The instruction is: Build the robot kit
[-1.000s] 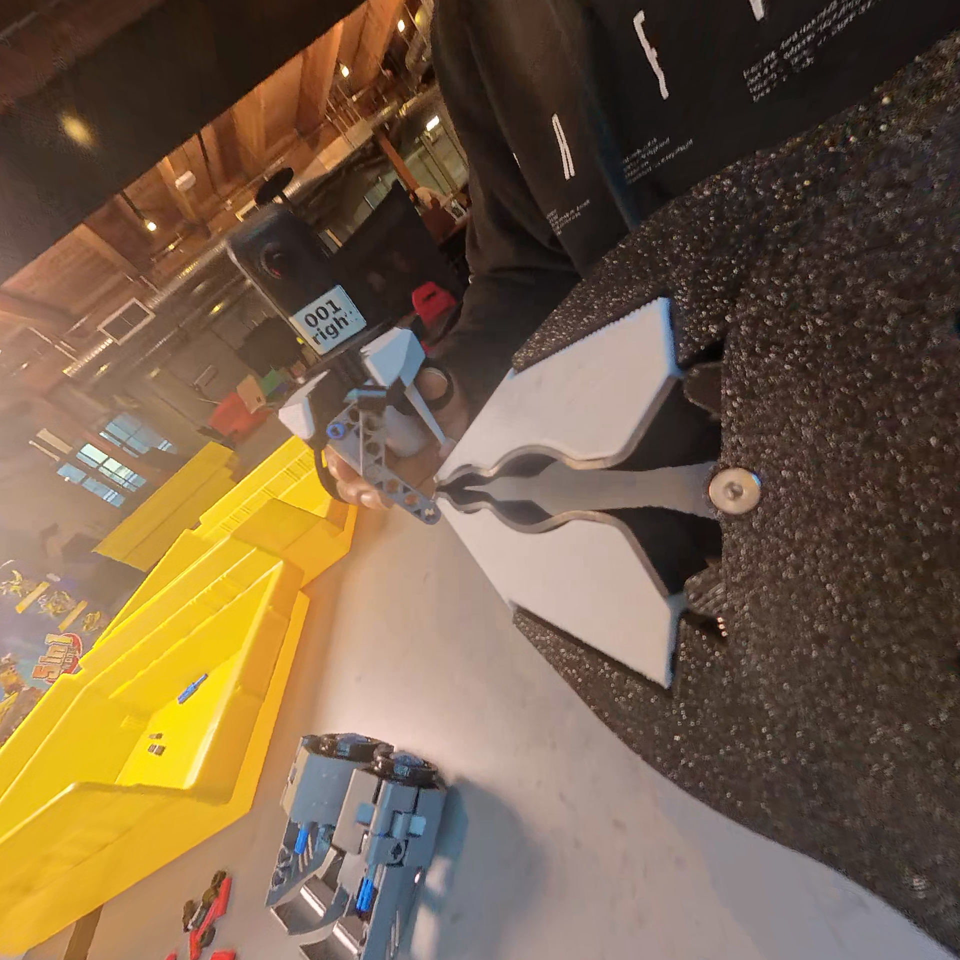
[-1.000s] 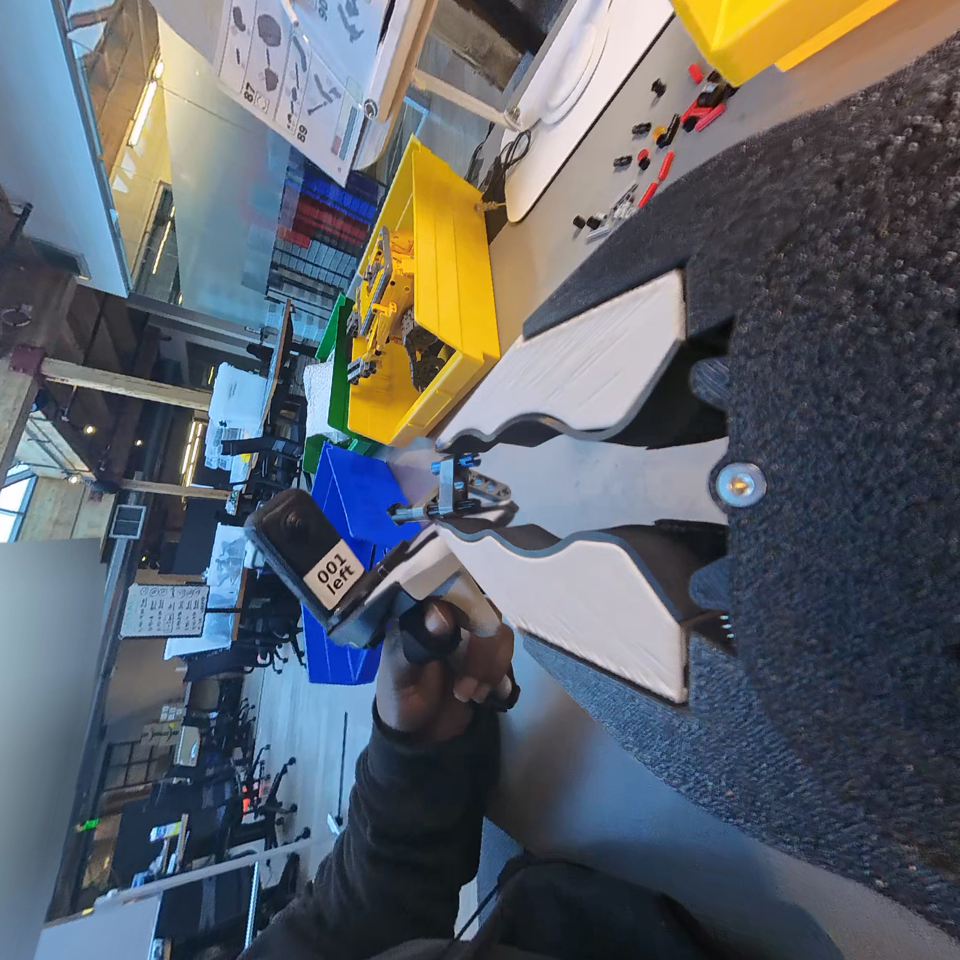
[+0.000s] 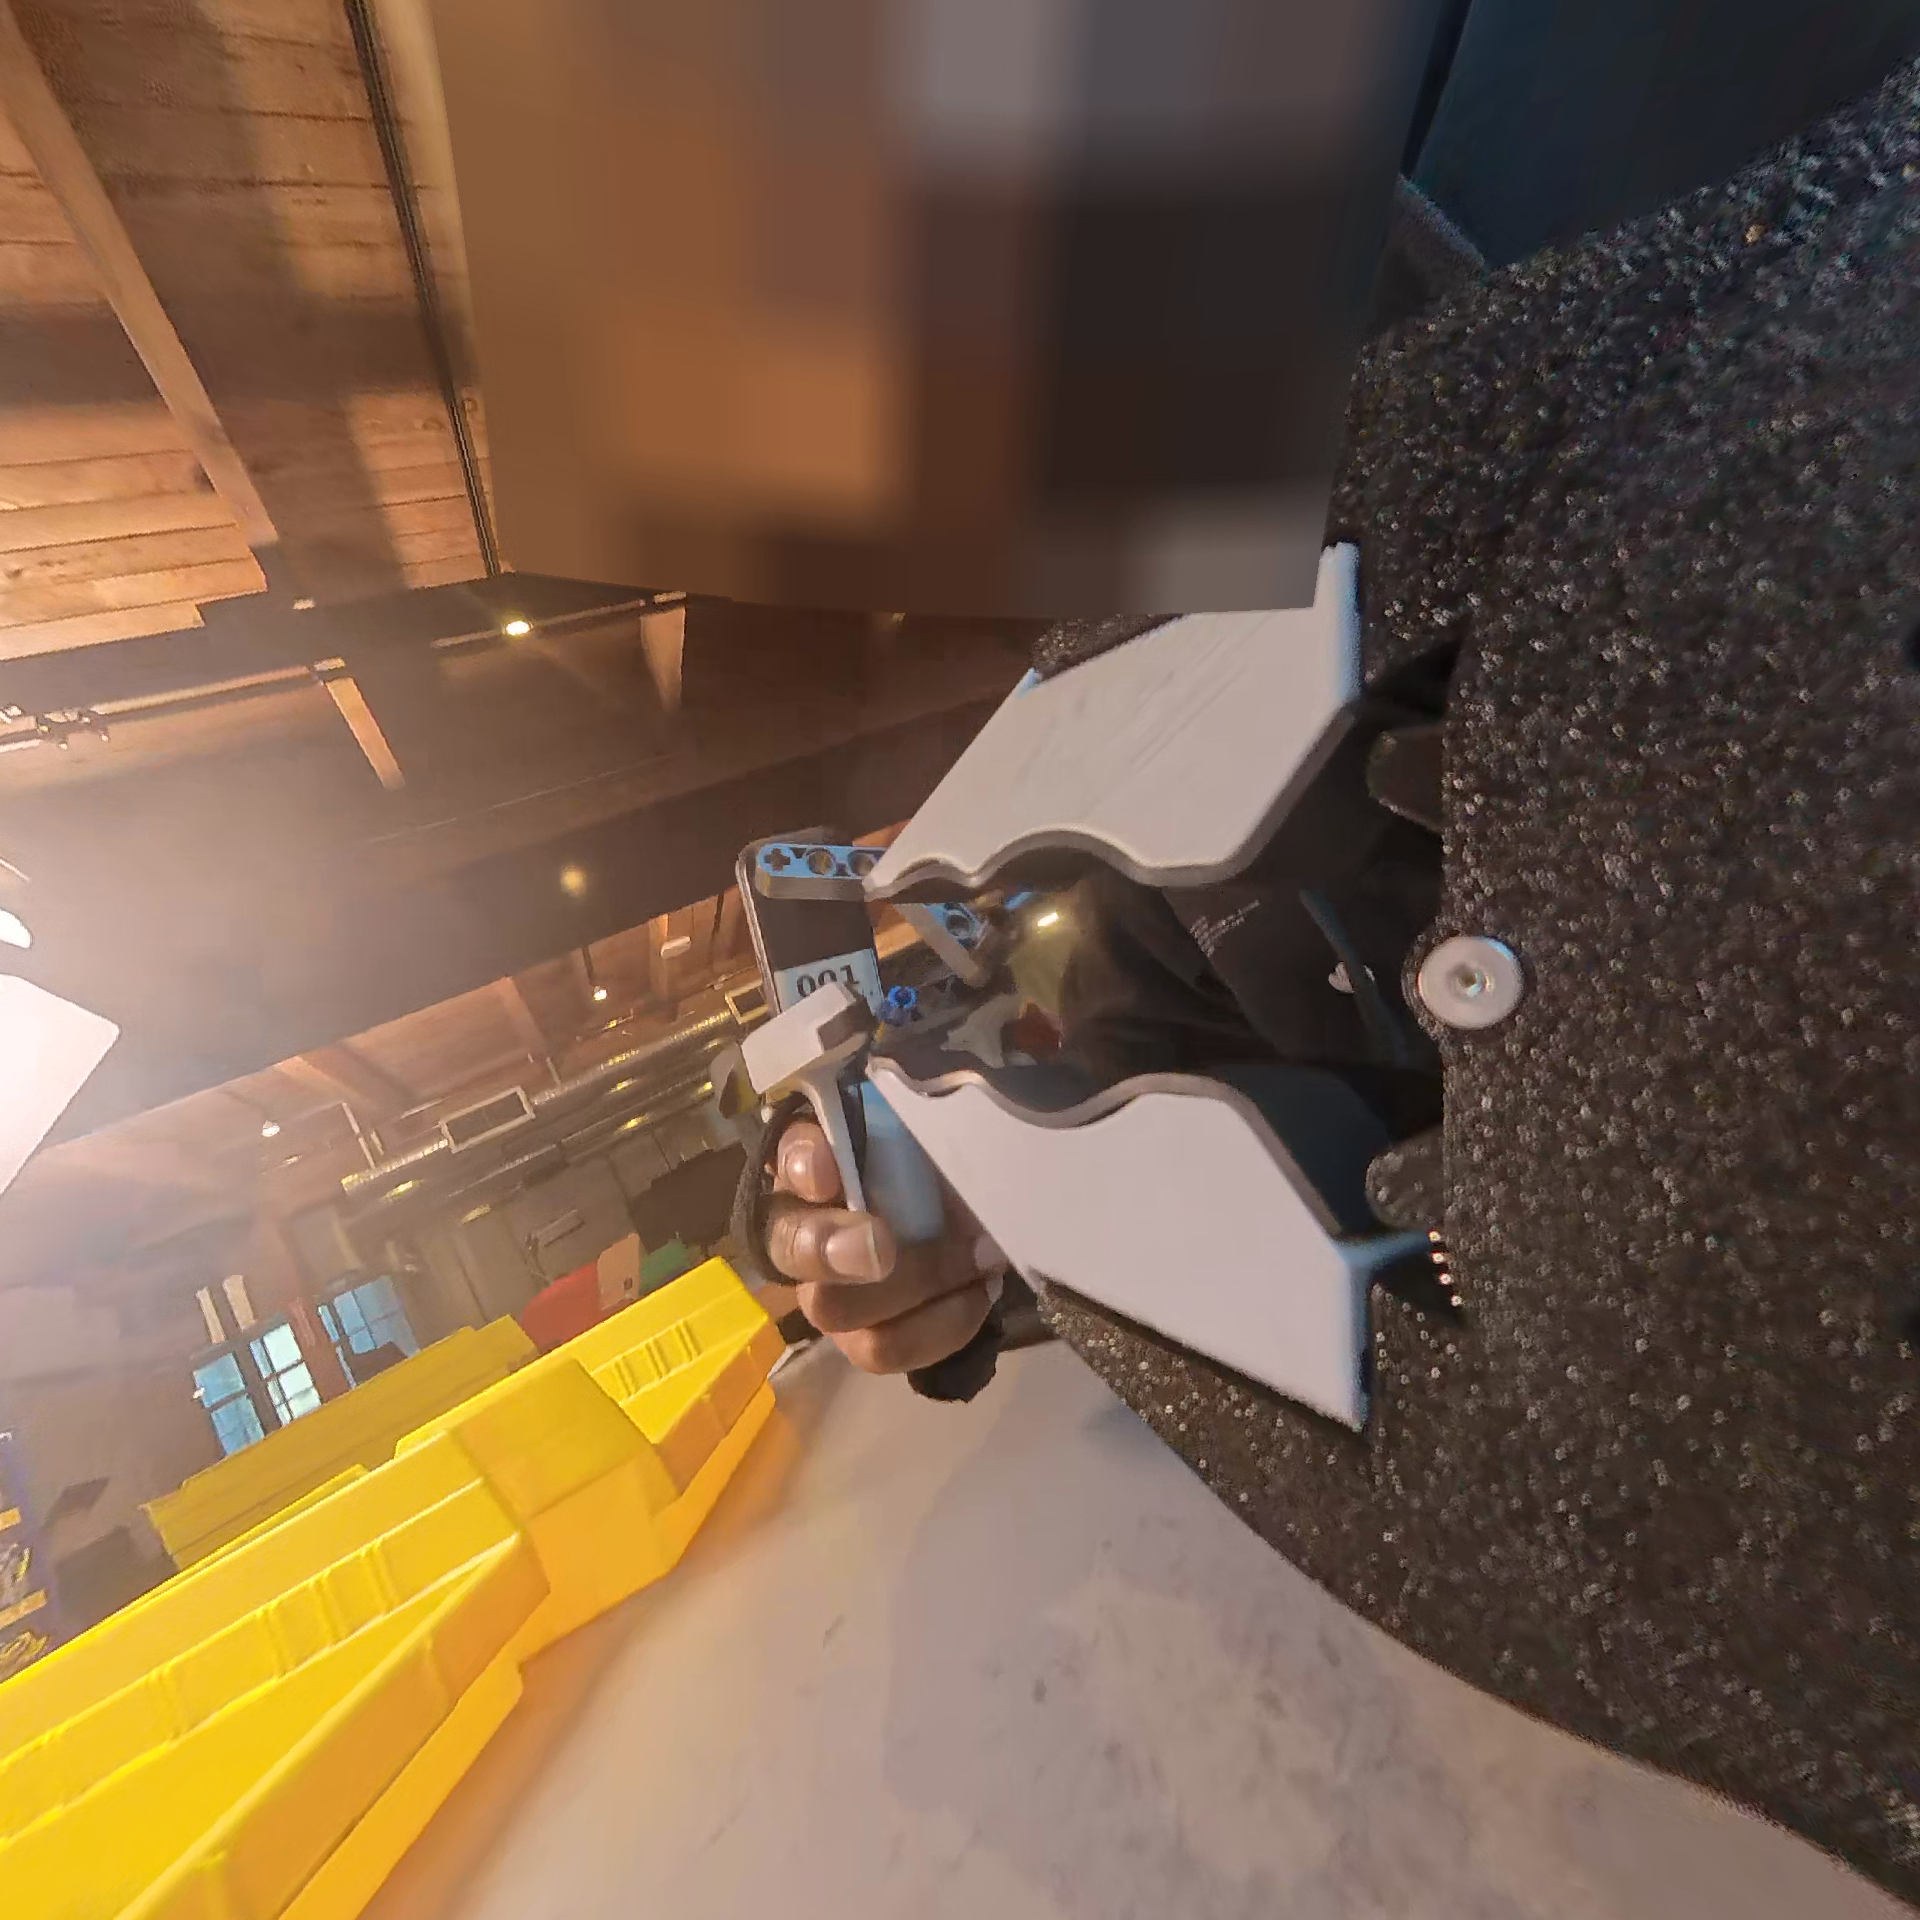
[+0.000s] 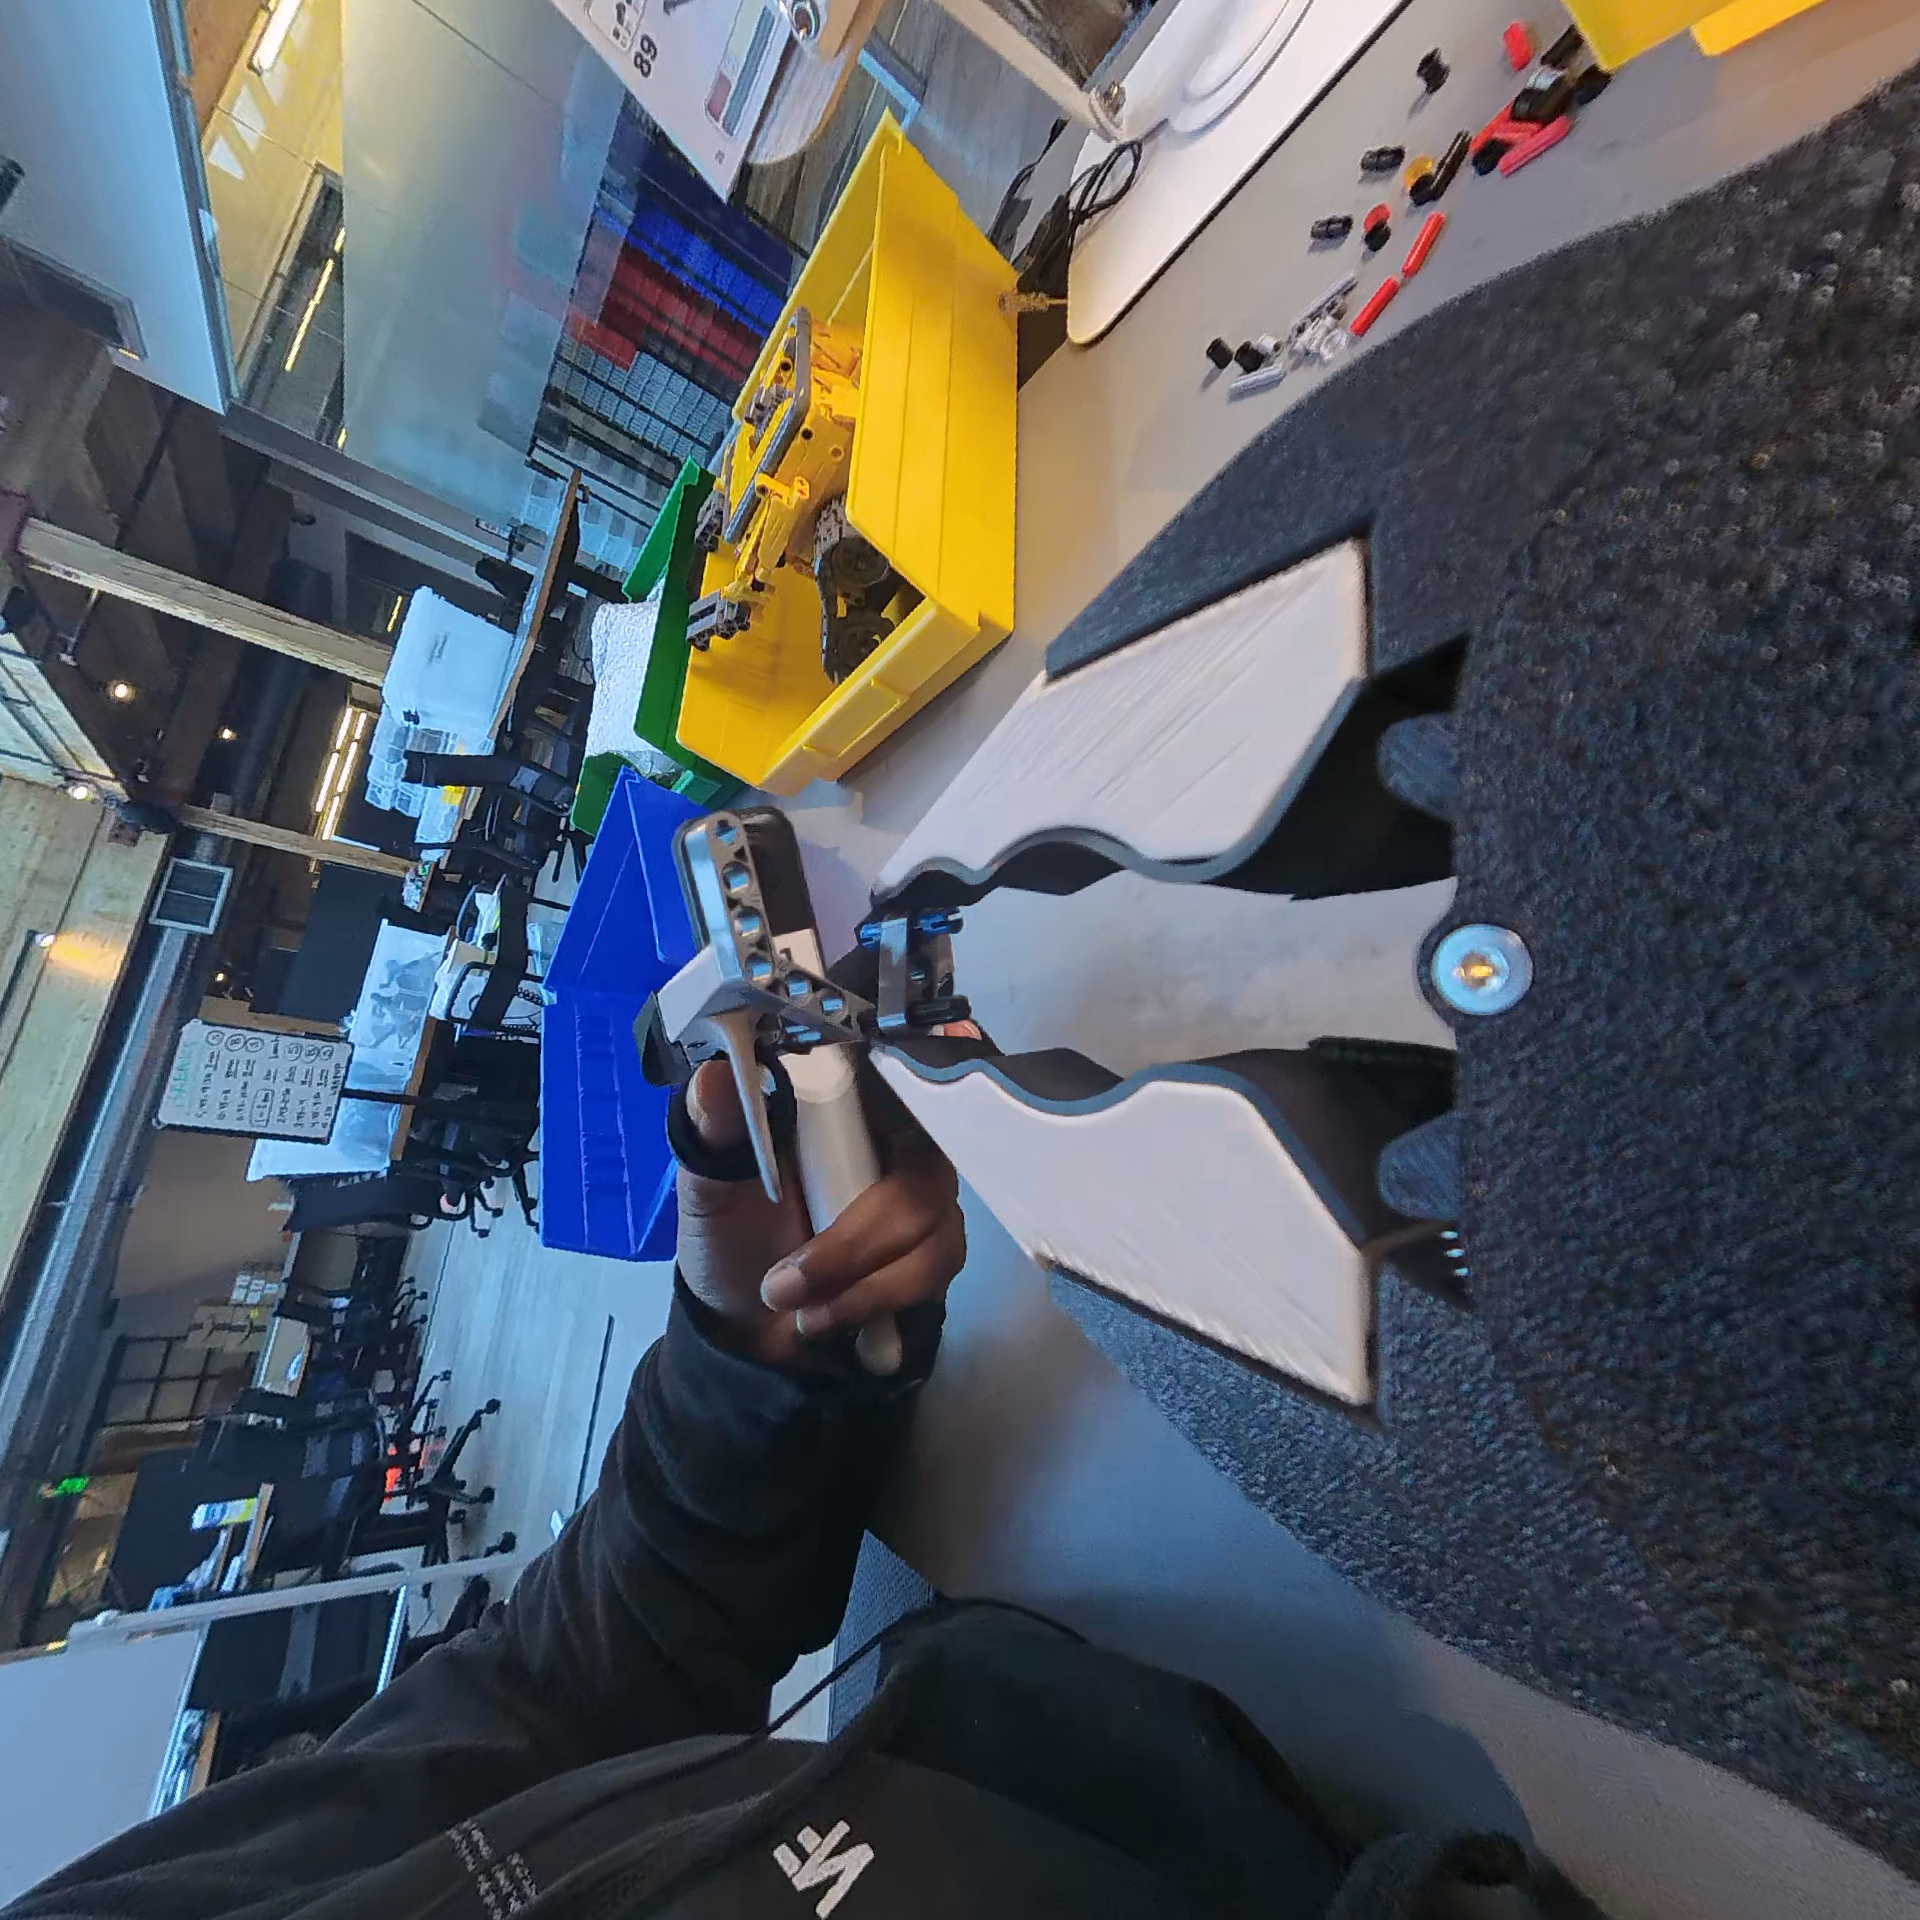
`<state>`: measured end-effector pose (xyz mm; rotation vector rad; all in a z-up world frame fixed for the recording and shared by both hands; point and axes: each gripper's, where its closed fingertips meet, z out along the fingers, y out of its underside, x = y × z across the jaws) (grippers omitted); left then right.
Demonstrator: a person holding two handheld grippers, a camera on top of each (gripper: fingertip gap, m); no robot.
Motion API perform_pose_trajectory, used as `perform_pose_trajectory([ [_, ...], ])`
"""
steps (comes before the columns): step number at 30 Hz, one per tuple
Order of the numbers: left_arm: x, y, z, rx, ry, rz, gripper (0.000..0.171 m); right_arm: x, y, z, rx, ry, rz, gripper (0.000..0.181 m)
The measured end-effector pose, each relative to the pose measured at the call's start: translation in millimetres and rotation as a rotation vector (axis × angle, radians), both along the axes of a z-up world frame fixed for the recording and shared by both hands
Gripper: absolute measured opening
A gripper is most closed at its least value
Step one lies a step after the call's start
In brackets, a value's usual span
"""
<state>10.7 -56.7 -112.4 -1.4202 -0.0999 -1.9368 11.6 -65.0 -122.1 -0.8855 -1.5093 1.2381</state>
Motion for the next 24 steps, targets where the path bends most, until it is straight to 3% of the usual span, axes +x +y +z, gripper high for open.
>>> perform_pose_trajectory([
  [1,-0.1,1.8,-3.3,0.002,0.046,0.020,0.027,-0.2,1.8,0.8,0.001,0.004,-0.011,0.022],
  [4,-2.7,8.0,-10.1,0.027,0.219,0.110,0.025,-1.6,7.8,-0.1,-0.003,-0.002,-0.046,0.023],
  [8,-4.5,10.0,-0.2,0.117,0.364,0.171,0.023,-5.8,14.1,-5.3,-0.038,-0.021,-0.083,0.023],
  [13,-2.7,10.4,6.8,0.104,0.320,0.112,0.025,-6.5,16.5,-4.4,-0.151,-0.016,-0.069,0.023],
  [19,-1.8,14.9,3.1,0.082,0.295,0.118,0.026,-6.5,18.3,-2.0,-0.418,-0.023,0.012,0.023],
  [24,-1.8,11.6,10.8,0.118,0.282,0.101,0.030,-6.8,22.1,-2.5,-0.459,-0.015,0.015,0.023],
])
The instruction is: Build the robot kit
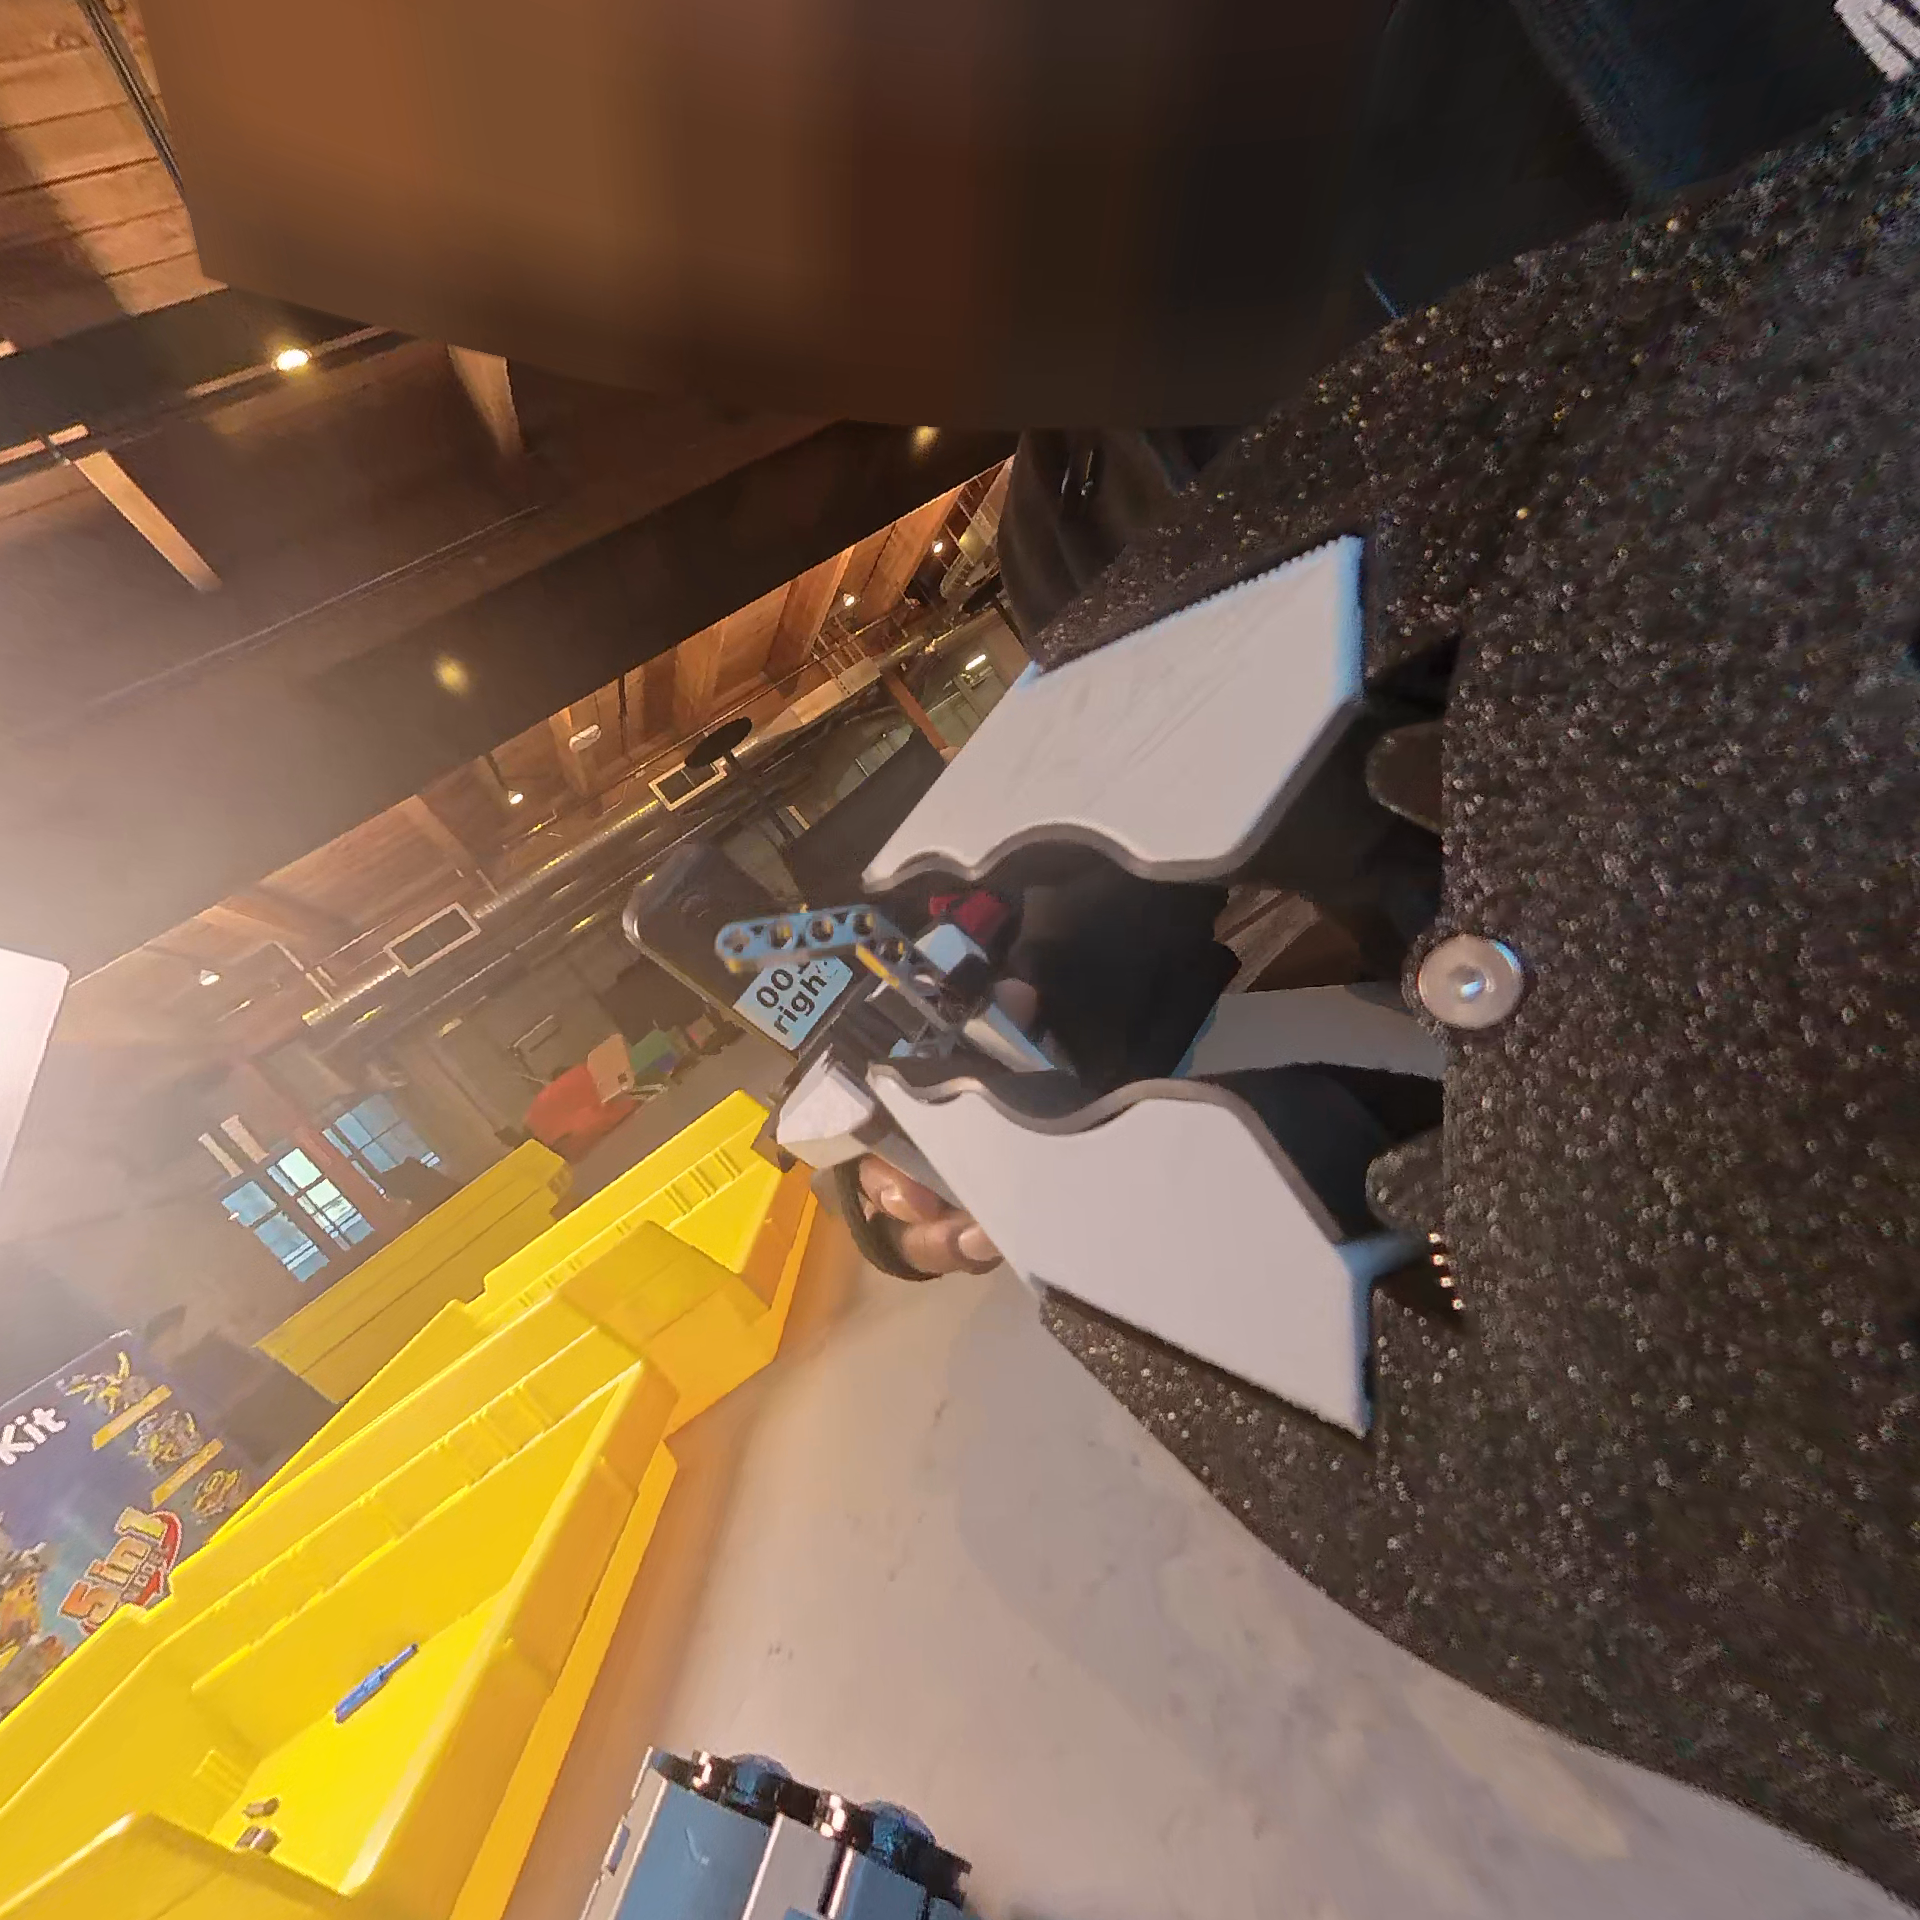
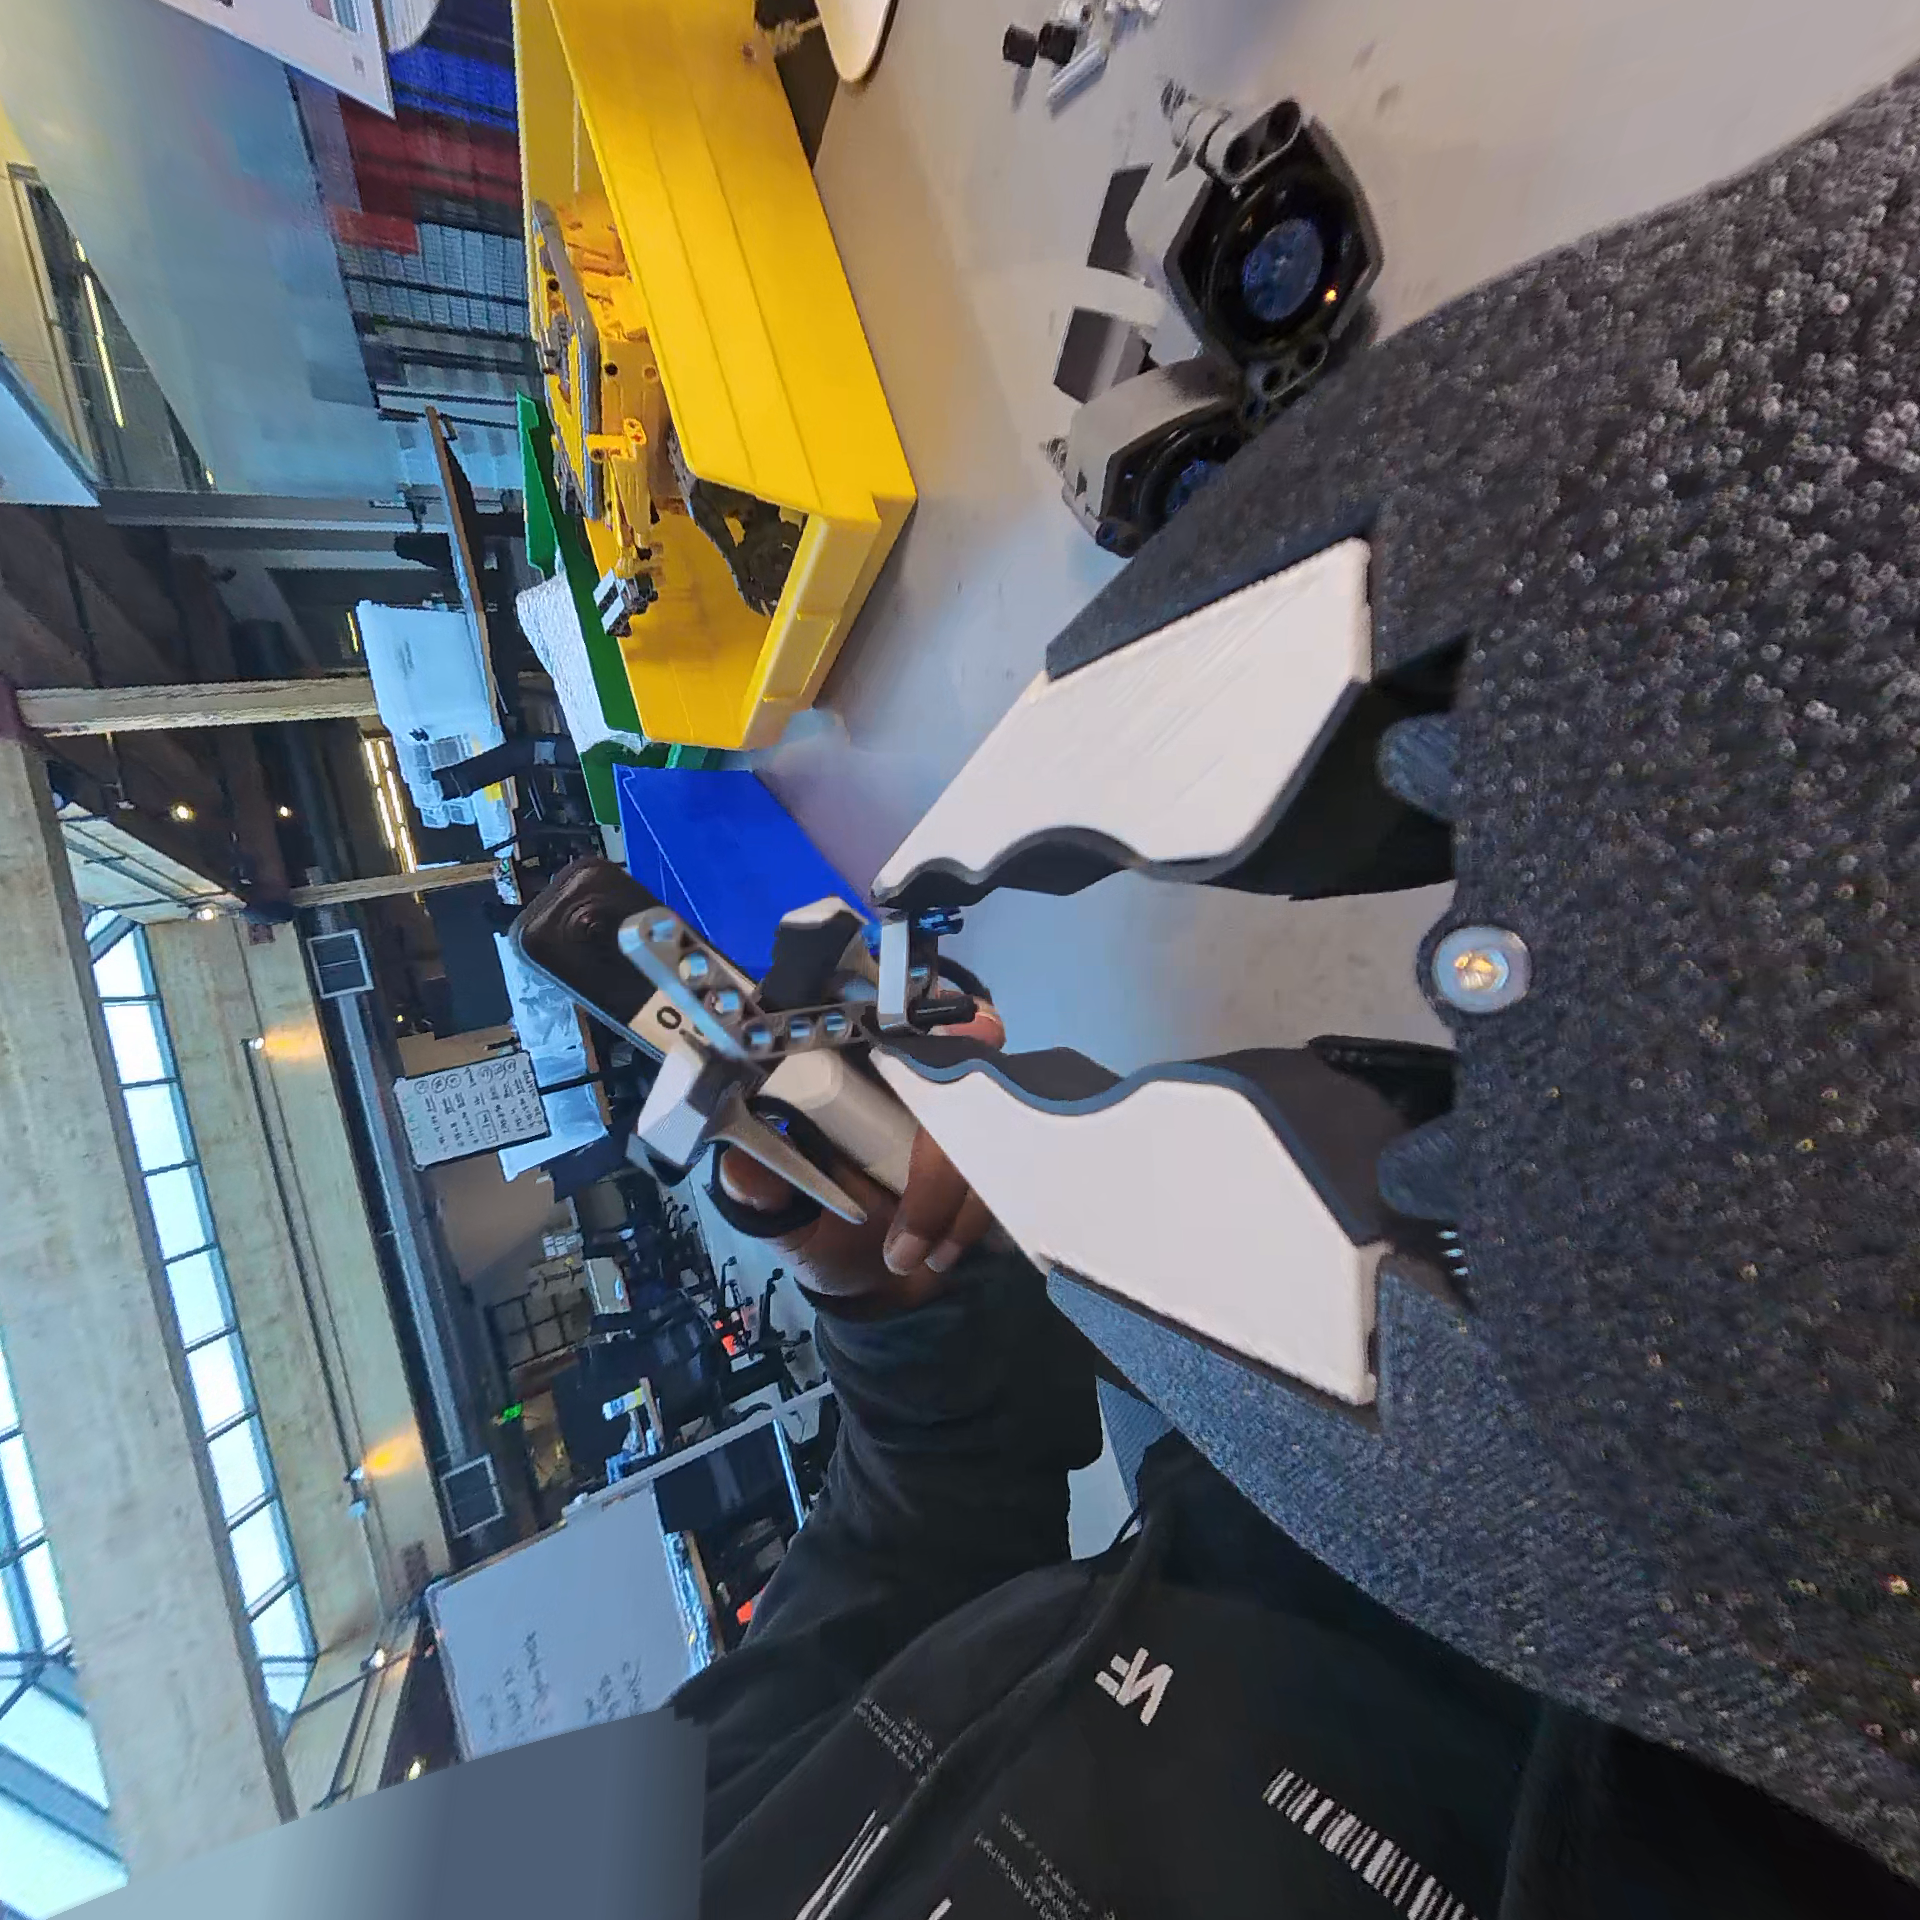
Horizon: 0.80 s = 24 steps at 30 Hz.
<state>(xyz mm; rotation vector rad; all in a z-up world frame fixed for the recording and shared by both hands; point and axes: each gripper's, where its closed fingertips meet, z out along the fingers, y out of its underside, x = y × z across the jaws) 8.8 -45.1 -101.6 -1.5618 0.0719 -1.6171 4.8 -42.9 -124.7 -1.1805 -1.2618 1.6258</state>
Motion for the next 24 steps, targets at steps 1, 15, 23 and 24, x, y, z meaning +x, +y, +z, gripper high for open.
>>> perform_pose_trajectory([
  [1,0.3,-1.2,1.8,0.010,0.002,-0.009,0.031,0.3,0.5,0.6,-0.014,0.004,0.003,0.023],
  [15,1.4,6.3,-12.6,-0.043,0.113,-0.032,0.022,-2.7,6.7,-9.1,0.293,-0.066,-0.141,0.023],
  [23,-4.4,12.2,-26.2,-0.083,0.129,0.007,0.018,-5.2,7.4,-17.5,0.466,-0.119,-0.203,0.023],
  [24,-4.3,12.5,-27.6,-0.085,0.130,0.007,0.018,-5.4,7.8,-19.0,0.471,-0.128,-0.206,0.023],
])
